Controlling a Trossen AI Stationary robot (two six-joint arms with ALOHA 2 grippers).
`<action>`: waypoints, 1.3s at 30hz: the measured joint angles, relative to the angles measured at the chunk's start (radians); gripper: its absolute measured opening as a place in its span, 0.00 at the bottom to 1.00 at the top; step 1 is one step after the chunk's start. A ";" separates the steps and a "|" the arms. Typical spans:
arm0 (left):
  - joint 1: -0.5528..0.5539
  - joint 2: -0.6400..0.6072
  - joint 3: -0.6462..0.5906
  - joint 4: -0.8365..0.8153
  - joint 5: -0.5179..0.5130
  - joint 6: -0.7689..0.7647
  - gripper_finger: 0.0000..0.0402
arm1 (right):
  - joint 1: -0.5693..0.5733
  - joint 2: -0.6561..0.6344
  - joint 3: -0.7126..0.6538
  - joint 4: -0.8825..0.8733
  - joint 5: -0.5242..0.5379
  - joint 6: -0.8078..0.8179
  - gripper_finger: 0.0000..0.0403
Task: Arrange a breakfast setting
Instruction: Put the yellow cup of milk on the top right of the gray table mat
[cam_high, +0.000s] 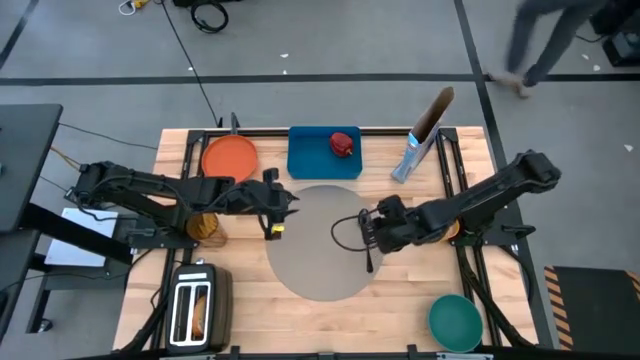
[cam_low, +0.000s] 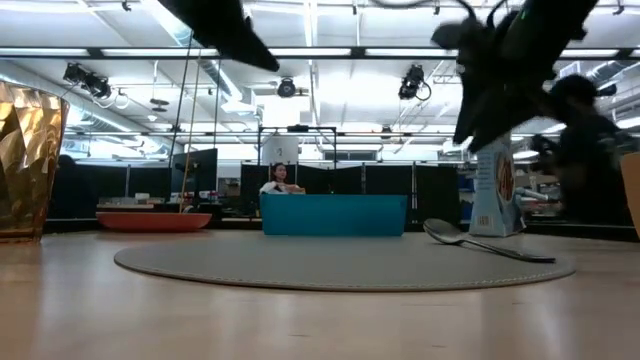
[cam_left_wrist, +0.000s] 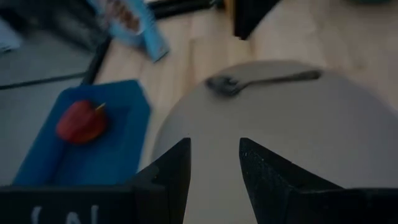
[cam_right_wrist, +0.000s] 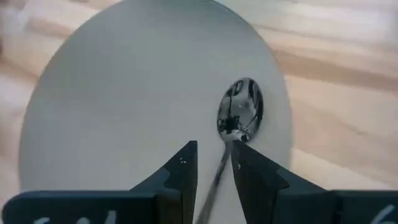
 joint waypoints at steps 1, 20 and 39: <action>-0.005 0.000 0.000 0.013 0.016 -0.001 0.36 | 0.001 -0.017 0.024 -0.043 -0.015 -0.026 0.26; -0.139 0.077 -0.001 0.162 0.067 -0.075 0.36 | 0.210 -0.038 0.214 -0.678 -0.321 0.073 0.38; -0.236 0.138 -0.001 0.202 0.067 -0.091 0.36 | 0.083 -0.262 -0.054 -0.672 -0.394 -0.011 0.41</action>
